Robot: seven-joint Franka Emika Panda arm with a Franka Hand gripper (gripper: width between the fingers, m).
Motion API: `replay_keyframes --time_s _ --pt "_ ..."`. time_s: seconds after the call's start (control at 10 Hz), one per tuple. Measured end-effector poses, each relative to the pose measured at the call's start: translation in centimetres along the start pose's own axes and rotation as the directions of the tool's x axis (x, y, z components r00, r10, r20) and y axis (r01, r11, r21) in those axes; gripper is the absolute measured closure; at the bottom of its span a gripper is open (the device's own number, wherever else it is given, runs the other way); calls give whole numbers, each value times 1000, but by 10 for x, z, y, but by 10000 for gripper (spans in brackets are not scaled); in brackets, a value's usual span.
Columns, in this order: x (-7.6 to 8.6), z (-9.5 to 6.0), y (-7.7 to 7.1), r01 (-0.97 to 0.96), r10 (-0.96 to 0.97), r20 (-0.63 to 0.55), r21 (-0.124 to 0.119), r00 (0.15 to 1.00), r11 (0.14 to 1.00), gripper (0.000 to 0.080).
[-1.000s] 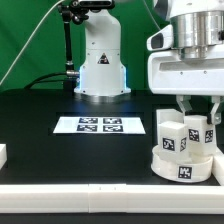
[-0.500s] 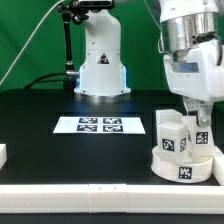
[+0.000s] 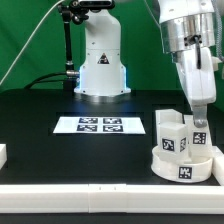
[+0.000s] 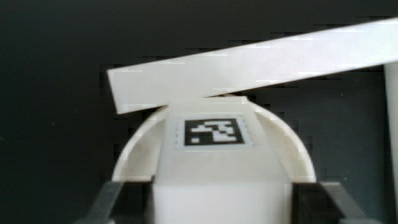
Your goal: Assemble stool
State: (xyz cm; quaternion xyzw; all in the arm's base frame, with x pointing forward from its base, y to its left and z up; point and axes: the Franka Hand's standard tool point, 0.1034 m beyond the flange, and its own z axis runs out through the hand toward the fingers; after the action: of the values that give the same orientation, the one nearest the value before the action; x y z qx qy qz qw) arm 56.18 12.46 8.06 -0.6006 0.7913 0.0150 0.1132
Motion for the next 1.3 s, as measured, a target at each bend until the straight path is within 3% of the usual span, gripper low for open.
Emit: replay_keyframes --time_s 0.4,0.6,0.7,0.8,0.9,1.0,1.1,1.3 --pt "2 1 1 -406 404 48 26 913 914 463" --pt "2 0 1 -443 443 51 4 895 896 463" --pt "3 0 0 -424 423 52 6 904 906 463" --pt "3 1 1 -417 416 51 6 908 909 393" --pt "2 1 1 -416 415 51 5 908 909 254" --pt "-5 -4 3 -355 357 42 -38 933 934 254" --pt "-13 -14 -1 -283 285 55 -41 957 958 172" --pt "-22 -25 -3 -226 228 77 -31 971 974 156"
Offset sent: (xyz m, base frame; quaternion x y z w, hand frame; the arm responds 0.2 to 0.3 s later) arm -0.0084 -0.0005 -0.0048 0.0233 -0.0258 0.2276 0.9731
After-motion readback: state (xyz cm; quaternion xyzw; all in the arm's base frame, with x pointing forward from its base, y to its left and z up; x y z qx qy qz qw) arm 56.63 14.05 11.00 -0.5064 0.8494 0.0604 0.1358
